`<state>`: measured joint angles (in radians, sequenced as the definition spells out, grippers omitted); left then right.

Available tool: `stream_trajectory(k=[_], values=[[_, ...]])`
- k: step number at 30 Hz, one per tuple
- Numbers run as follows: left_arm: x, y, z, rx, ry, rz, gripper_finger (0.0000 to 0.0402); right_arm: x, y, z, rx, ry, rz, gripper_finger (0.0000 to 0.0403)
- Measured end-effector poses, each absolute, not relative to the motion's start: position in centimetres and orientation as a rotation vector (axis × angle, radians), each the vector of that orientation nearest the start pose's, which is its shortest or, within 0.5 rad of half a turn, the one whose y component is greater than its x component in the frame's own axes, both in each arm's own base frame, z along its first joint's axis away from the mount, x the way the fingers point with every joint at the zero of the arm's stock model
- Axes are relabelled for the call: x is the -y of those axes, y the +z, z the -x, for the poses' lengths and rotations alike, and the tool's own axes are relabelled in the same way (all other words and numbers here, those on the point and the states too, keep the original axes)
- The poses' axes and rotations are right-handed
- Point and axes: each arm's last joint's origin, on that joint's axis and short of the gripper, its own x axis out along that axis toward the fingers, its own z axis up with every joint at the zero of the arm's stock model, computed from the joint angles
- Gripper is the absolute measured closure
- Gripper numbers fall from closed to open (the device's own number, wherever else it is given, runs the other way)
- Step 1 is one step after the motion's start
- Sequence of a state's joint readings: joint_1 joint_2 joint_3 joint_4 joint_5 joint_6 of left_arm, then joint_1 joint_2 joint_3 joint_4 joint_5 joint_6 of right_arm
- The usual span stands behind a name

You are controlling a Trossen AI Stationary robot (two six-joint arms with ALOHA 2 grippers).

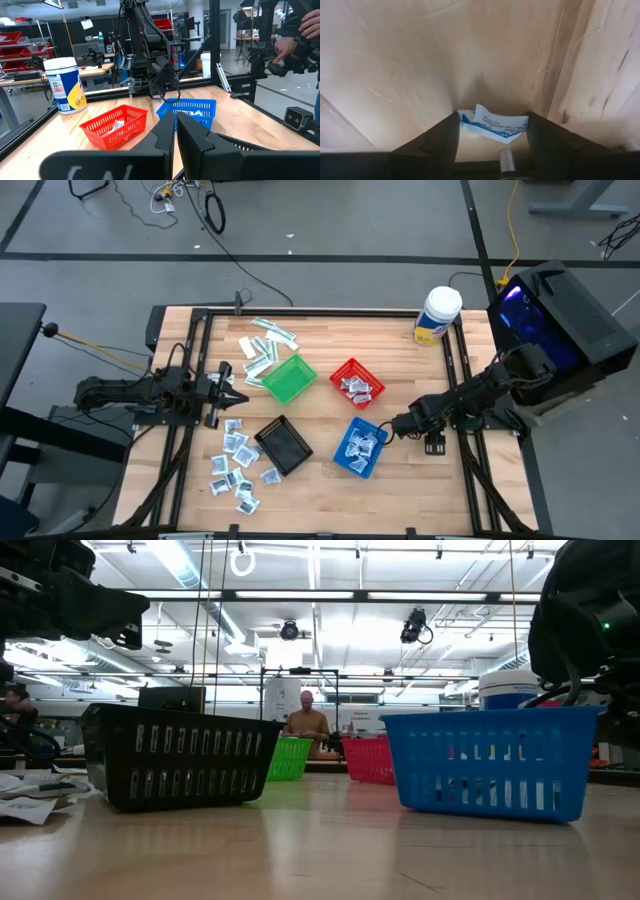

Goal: Pick & Place First Aid Supplies
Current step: Put the blue alcohol pad into the blue bin

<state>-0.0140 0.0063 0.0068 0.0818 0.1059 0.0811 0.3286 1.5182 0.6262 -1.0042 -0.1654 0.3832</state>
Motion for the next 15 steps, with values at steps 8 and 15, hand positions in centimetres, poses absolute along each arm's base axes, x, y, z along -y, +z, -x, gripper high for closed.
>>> stream_trajectory(k=[8,15], values=[[0.44,17.32,-9.71,0.087,-0.117,-0.085,0.0376,-6.12,12.29,-16.48,-1.932,-0.034,-0.100,0.0182],[0.44,17.32,-9.71,0.087,-0.117,-0.085,0.0376,-6.08,12.37,-16.38,-1.945,-0.041,-0.094,0.0182]])
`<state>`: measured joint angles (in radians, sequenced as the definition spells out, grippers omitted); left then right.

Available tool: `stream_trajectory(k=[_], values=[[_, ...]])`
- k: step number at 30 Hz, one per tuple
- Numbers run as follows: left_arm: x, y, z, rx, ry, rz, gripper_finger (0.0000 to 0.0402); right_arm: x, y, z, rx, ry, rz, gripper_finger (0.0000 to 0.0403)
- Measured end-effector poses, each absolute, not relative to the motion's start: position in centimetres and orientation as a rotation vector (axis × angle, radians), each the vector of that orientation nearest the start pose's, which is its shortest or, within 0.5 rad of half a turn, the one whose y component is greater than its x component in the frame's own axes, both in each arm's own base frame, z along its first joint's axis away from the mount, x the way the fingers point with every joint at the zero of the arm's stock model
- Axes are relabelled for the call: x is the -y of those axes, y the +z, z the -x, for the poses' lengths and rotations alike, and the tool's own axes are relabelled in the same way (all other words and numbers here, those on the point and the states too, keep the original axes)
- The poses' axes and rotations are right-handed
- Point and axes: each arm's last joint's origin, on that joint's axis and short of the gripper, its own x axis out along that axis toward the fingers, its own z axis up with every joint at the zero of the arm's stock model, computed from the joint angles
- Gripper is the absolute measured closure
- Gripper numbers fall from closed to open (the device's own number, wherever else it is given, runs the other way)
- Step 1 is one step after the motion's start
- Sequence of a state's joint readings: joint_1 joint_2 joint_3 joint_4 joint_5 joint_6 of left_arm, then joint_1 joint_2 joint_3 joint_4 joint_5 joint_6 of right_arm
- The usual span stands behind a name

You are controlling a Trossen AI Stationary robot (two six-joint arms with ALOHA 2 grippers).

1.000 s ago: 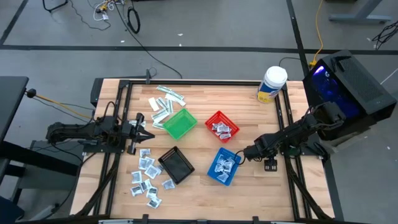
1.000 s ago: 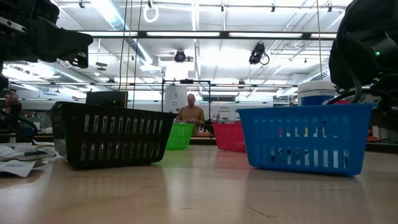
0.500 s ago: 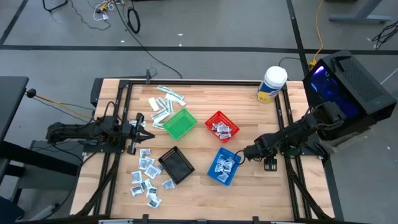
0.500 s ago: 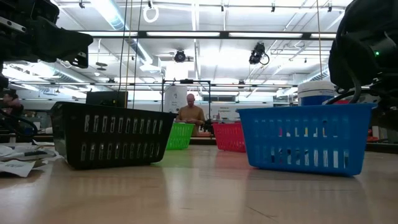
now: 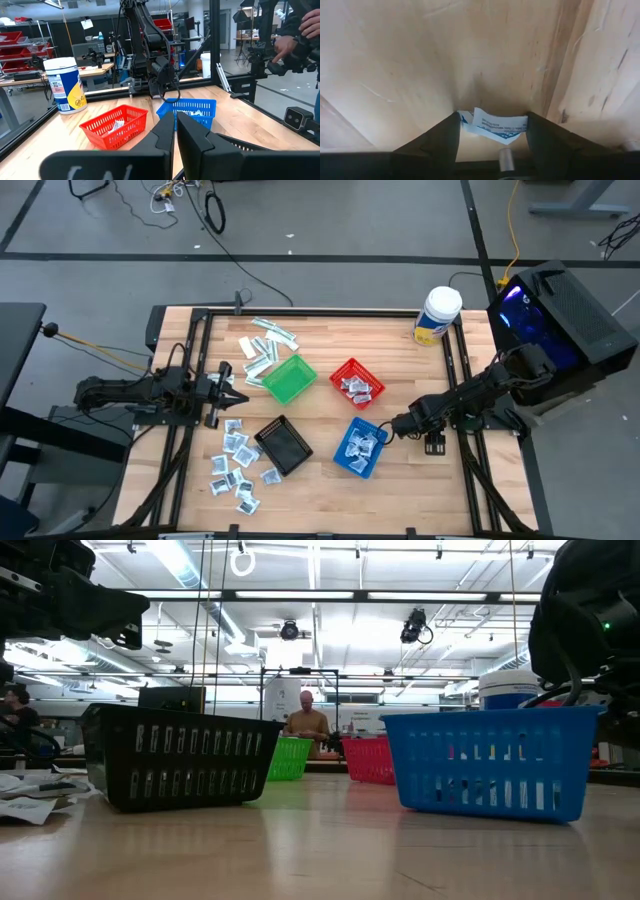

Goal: Pick & Place First Aid Supplies
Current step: Put the blue alcohol pad into the blue bin

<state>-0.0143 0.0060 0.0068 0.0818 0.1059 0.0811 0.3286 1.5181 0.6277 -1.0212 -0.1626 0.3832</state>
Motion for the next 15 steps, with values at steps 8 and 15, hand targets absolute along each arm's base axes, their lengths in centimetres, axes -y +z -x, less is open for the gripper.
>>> stream_trajectory(k=[8,15], values=[[0.44,17.33,-9.71,0.087,-0.117,-0.085,0.0376,-6.21,13.01,-16.77,-1.929,-0.038,-0.093,0.0182],[0.44,17.32,-9.71,0.087,-0.116,-0.085,0.0376,-6.27,13.32,-16.93,-1.924,-0.034,-0.098,0.0182]])
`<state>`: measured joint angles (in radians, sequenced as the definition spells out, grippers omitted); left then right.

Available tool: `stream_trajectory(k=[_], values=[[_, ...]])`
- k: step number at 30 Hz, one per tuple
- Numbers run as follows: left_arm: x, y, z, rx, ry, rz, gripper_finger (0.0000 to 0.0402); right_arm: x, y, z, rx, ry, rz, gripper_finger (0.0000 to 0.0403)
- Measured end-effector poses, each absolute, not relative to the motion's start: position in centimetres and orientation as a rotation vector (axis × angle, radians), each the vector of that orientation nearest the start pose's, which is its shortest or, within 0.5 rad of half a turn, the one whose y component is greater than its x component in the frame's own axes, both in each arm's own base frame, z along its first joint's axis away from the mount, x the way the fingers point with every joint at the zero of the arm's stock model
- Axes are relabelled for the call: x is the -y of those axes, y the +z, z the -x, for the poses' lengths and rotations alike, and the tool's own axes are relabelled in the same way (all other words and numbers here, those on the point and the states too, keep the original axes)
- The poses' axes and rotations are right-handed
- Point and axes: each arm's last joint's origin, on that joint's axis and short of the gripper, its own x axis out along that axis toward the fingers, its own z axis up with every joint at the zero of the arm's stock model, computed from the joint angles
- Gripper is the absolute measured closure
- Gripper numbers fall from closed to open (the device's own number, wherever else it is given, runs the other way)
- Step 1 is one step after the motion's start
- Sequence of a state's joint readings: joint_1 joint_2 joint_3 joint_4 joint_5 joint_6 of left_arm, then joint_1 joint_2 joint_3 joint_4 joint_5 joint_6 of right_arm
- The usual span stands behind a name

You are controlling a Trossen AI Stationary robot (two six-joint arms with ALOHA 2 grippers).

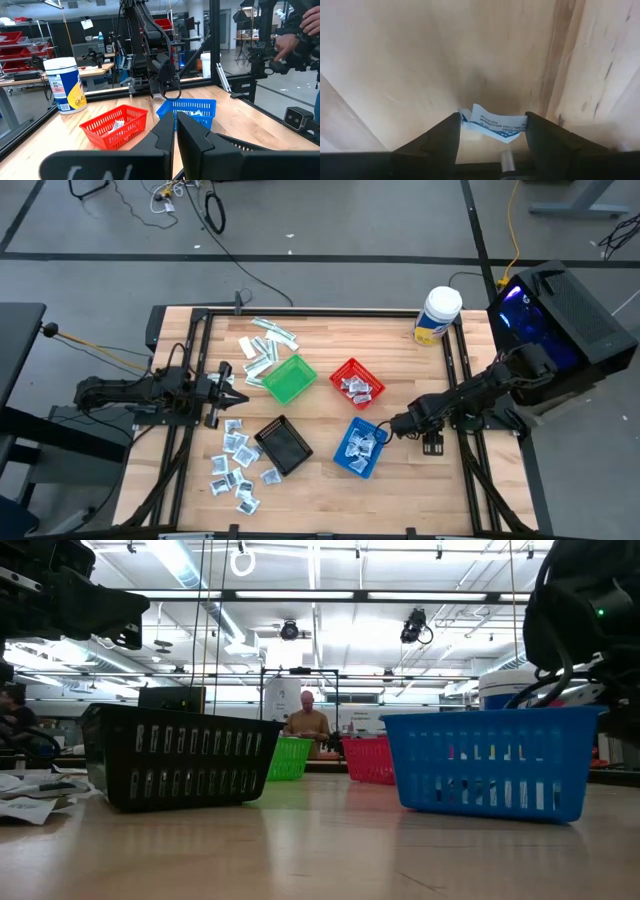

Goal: Pick & Place First Aid Supplies
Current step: Put the blue alcohol pad into the blue bin

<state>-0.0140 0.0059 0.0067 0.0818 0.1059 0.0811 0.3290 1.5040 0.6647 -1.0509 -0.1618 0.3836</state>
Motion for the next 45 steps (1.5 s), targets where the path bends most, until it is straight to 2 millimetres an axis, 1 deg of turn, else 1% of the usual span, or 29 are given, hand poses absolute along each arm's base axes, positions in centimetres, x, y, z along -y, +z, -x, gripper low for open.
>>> stream_trajectory(k=[7,12,17,21,25,29,33,39,45], values=[[0.4,17.3,-9.7,0.087,-0.116,-0.085,0.0376,-5.9,14.8,-16.2,-1.896,-0.043,-0.086,0.0182],[0.4,17.3,-9.7,0.088,-0.117,-0.085,0.0376,-5.7,15.8,-15.6,-1.869,-0.057,-0.110,0.0182],[0.4,17.3,-9.7,0.087,-0.117,-0.085,0.0376,-5.8,17.2,-15.9,-1.812,-0.038,-0.115,0.0182],[0.4,17.3,-9.7,0.087,-0.117,-0.085,0.0376,-6.0,19.1,-16.7,-1.714,-0.031,-0.102,0.0182],[0.4,17.3,-9.7,0.088,-0.116,-0.085,0.0376,-6.3,21.0,-18.0,-1.619,-0.015,-0.092,0.0182],[0.4,17.3,-9.7,0.087,-0.117,-0.085,0.0376,-6.7,23.0,-19.4,-1.490,0.041,-0.057,0.0182],[0.4,17.3,-9.7,0.087,-0.116,-0.085,0.0376,-7.1,24.6,-20.9,-1.340,0.113,0.008,0.0182],[0.4,17.3,-9.7,0.088,-0.117,-0.085,0.0376,-7.7,25.3,-22.8,-1.128,0.205,0.085,0.0182],[0.4,17.3,-9.7,0.087,-0.117,-0.085,0.0376,-8.4,24.9,-24.8,-1.025,0.240,0.104,0.0182]])
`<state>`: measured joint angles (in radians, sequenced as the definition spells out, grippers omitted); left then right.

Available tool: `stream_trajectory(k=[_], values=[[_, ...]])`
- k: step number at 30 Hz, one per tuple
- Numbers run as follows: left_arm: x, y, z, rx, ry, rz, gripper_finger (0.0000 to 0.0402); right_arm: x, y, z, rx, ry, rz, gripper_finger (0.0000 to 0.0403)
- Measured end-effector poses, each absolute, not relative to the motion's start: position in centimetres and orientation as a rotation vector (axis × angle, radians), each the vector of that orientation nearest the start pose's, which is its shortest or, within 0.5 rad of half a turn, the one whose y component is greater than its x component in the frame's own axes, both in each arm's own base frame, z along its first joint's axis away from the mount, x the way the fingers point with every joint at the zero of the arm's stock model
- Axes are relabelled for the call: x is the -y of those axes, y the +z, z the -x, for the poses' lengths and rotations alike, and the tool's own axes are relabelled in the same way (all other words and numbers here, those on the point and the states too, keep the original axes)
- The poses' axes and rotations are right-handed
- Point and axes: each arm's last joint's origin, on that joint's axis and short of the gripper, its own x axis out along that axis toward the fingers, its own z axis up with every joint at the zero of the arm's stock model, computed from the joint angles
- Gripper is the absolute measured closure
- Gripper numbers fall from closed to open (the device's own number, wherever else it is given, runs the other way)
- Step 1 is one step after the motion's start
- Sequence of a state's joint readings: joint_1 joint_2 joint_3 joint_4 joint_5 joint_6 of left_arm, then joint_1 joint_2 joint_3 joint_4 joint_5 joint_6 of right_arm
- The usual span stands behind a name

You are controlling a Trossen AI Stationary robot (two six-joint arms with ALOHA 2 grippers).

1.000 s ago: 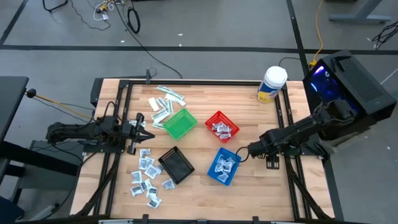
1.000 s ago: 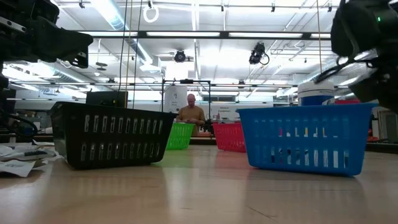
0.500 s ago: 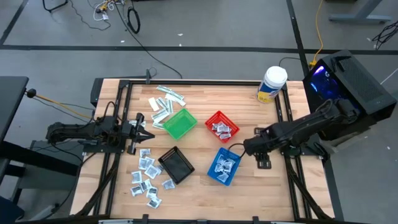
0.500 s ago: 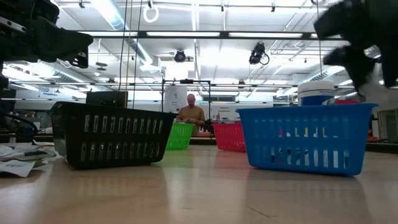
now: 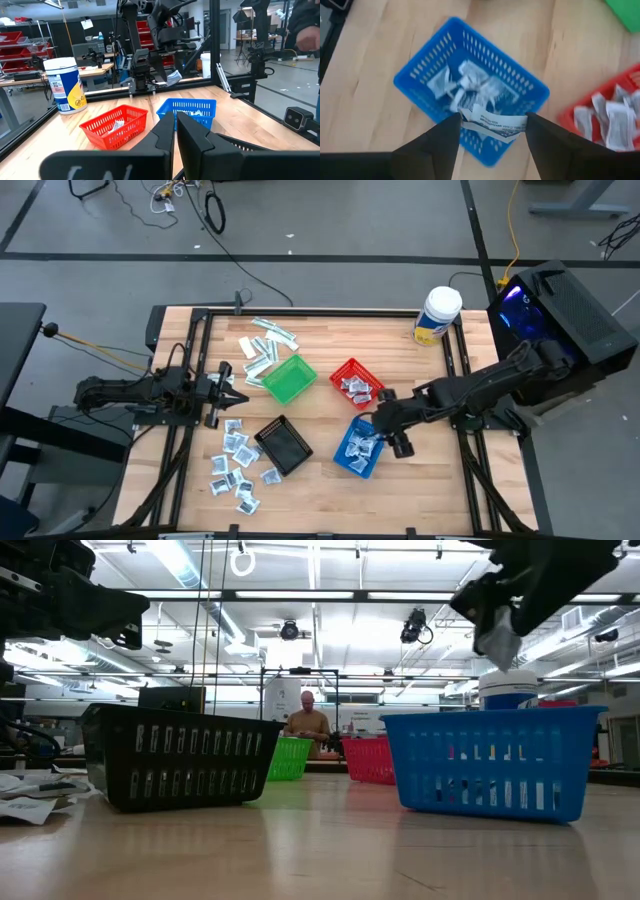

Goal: Pick & Place First Aid Supplies
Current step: Put the blue alcohol pad into the blue bin

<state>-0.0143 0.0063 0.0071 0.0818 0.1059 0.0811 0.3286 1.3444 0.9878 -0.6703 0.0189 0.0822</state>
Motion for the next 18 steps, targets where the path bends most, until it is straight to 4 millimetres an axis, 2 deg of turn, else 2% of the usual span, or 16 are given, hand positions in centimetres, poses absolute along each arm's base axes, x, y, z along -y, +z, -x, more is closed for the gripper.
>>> stream_trajectory(k=[10,18], values=[[0.4,17.3,-9.7,0.087,-0.116,-0.085,0.0376,-9.1,23.4,-26.7,-0.988,0.262,0.114,0.0182],[0.4,17.3,-9.7,0.088,-0.117,-0.085,0.0376,-9.3,22.9,-27.3,-0.980,0.265,0.114,0.0182]])
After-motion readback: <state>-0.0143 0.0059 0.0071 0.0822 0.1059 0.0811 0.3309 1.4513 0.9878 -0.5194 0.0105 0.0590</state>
